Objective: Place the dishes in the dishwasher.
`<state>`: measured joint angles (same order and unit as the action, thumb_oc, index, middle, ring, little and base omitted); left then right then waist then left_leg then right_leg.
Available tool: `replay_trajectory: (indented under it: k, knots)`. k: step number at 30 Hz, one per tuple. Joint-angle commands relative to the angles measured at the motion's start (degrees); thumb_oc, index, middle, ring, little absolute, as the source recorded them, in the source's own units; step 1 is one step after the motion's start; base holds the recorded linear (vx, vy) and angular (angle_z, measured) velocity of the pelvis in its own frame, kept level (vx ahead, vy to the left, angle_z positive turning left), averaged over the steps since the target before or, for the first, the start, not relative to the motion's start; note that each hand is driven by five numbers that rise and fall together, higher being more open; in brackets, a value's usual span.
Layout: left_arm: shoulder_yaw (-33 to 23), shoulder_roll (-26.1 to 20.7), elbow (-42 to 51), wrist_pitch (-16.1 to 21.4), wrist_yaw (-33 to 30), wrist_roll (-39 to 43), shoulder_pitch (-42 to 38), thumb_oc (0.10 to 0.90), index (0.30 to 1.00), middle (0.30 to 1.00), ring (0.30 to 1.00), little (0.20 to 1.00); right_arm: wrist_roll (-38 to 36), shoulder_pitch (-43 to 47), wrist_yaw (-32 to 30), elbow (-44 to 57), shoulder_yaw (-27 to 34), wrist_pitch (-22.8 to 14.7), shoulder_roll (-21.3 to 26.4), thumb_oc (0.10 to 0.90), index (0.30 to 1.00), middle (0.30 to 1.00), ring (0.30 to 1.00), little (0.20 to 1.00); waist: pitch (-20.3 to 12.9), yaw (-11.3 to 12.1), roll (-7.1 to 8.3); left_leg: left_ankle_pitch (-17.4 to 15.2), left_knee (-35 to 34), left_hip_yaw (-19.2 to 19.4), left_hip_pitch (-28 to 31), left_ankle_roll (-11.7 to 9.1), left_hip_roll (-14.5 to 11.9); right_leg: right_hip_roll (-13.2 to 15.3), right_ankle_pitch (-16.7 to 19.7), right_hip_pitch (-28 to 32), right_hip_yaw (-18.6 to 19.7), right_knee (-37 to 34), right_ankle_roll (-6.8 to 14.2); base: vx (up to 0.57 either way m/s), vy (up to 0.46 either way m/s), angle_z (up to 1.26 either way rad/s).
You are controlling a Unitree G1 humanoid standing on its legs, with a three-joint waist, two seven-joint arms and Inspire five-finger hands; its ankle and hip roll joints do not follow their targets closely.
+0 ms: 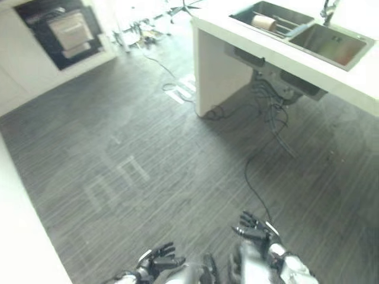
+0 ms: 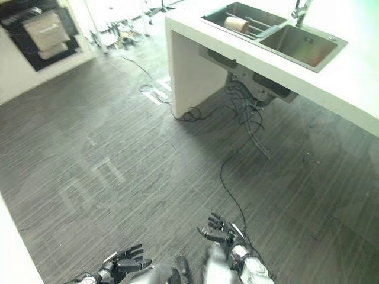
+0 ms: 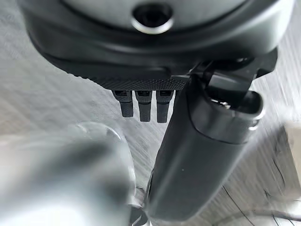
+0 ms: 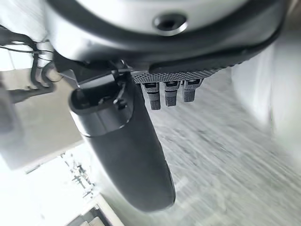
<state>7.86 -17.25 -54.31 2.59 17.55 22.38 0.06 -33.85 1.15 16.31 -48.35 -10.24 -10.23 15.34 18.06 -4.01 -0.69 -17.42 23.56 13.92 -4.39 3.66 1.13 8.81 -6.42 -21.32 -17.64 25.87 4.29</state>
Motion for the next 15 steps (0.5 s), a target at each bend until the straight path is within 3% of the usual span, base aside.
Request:
replay_trajectory:
  k: [1, 3, 5, 6, 8, 9, 10, 11, 13, 15]
  knots:
    - [0.6, 0.3, 3.7, 2.2, 1.3, 2.0, 1.1, 0.8, 0.9, 0.9, 0.9, 0.9, 0.4, 2.1, 1.9, 0.5, 3.0, -2.9, 4.2, 0.8, 0.9, 0.9, 0.9, 0.9, -0.5, -0.3, -0.72, -0.5, -6.4, -5.2, 6.9, -0.8, 1.7, 5.8, 9.4, 2.5, 2.3, -8.7, 5.4, 0.5, -0.257, -0.18]
    - [1.0, 0.6, 3.2, 2.4, 1.0, 1.8, 1.4, 0.8, 0.9, 0.9, 0.9, 0.9, 0.9, 1.9, 2.5, 0.6, 3.8, -2.8, 4.1, 0.8, 0.9, 0.9, 0.9, 0.9, -0.9, -0.1, -1.17, -3.0, -6.4, -5.1, 9.3, -1.7, 0.8, 7.2, 8.1, -0.6, 2.3, -8.7, 6.8, 0.52, -0.235, 0.16]
    - [0.9, 1.1, 3.3, 2.3, 0.7, 1.0, 2.2, 0.8, 0.9, 0.9, 0.9, 0.9, 1.1, 1.4, 2.4, 1.8, 3.9, -2.2, 3.8, 0.8, 0.9, 0.9, 0.9, 0.9, -1.2, 0.3, -1.02, -4.2, -6.4, -4.2, 10.8, -2.3, 0.3, 8.1, 9.6, -0.1, 0.6, -8.7, 6.8, 0.58, -0.306, -0.05]
    - [0.1, 1.2, 3.6, 2.1, 0.5, 0.3, 3.3, 0.8, 0.9, 0.9, 0.9, 0.9, 1.2, 1.2, 2.5, 2.8, 3.2, -1.4, 4.1, 0.8, 0.9, 0.9, 0.9, 0.9, -1.8, 1.1, -0.55, -4.5, -6.4, -2.8, 11.9, -2.6, -0.3, 8.5, 9.8, 2.8, -1.7, -8.7, 6.5, 0.51, -0.302, -0.64]
    - [-0.7, 1.4, 4.0, 1.4, -0.3, -0.1, 4.3, 0.8, 0.9, 0.9, 0.9, 0.9, 2.0, 1.3, 2.5, 2.9, 2.8, -0.4, 4.5, 0.8, 0.9, 0.9, 0.9, 0.9, -2.1, 1.2, 0.03, -3.0, -6.4, -2.1, 13.2, -2.9, -0.5, 8.4, 9.9, 4.5, -2.9, -8.7, 5.4, 0.45, -0.306, -0.82]
    - [-1.0, 1.6, 3.8, 0.9, -1.1, -0.2, 4.6, 0.8, 0.9, 0.9, 0.9, 0.9, 2.5, 1.5, 2.2, 2.8, 2.4, 0.1, 4.6, 0.8, 0.9, 0.9, 0.9, 0.9, -2.5, 1.1, -0.19, -1.0, -6.4, -2.4, 14.6, -3.4, -1.0, 7.2, 9.2, 5.3, -2.1, -8.7, 4.9, 0.7, -0.431, -0.17]
    - [-1.5, 2.4, 2.7, -0.4, -2.1, 1.6, 5.2, 0.8, 0.9, 0.9, 0.9, 0.9, 2.8, 2.2, 2.7, 2.2, 1.5, 0.4, 5.2, 0.8, 0.9, 0.9, 0.9, 0.9, -3.2, 1.0, -0.92, 8.4, -6.4, -2.2, 17.6, -6.1, -2.9, 4.1, 6.2, 7.6, -1.2, -8.7, 2.2, 0.72, -0.425, 0.21]
    - [-1.4, 2.8, 1.7, -0.6, -1.8, 2.8, 5.3, 0.8, 0.9, 0.9, 0.9, 0.9, 3.5, 2.4, 3.3, 2.2, 1.0, 0.1, 5.8, 0.8, 0.9, 0.9, 0.9, 0.9, -3.5, 1.2, -1.15, 13.9, -3.5, -2.2, 17.1, -8.1, -3.7, 2.6, 4.2, 9.2, -1.7, -8.7, 0.5, 0.68, -0.412, 0.19]
    - [-1.5, 3.4, -0.3, -0.3, -1.7, 2.0, 5.2, 0.8, 0.9, 0.9, 0.9, 0.9, 4.1, 2.5, 3.5, 2.2, 0.7, -0.2, 6.4, 0.8, 0.9, 0.9, 0.9, 0.9, -3.8, 1.3, -1.53, 17.2, 0.4, -3.4, 16.3, -9.5, -4.0, 1.2, 2.4, 10.4, -2.2, -8.7, -1.1, 0.37, -0.253, -0.5]
    - [-1.7, 3.8, -3.4, 0.9, -2.3, 0.0, 4.9, 0.8, 0.9, 0.9, 0.9, 0.9, 3.4, 2.7, 3.5, 1.8, 0.7, -0.5, 7.3, 0.8, 0.9, 0.9, 0.9, 0.9, -4.0, 1.7, -0.76, 21.0, 11.1, -2.4, 11.2, -10.9, -5.4, 0.2, -0.6, 12.8, -3.1, -8.7, -3.6, 0.38, -0.326, -0.74]
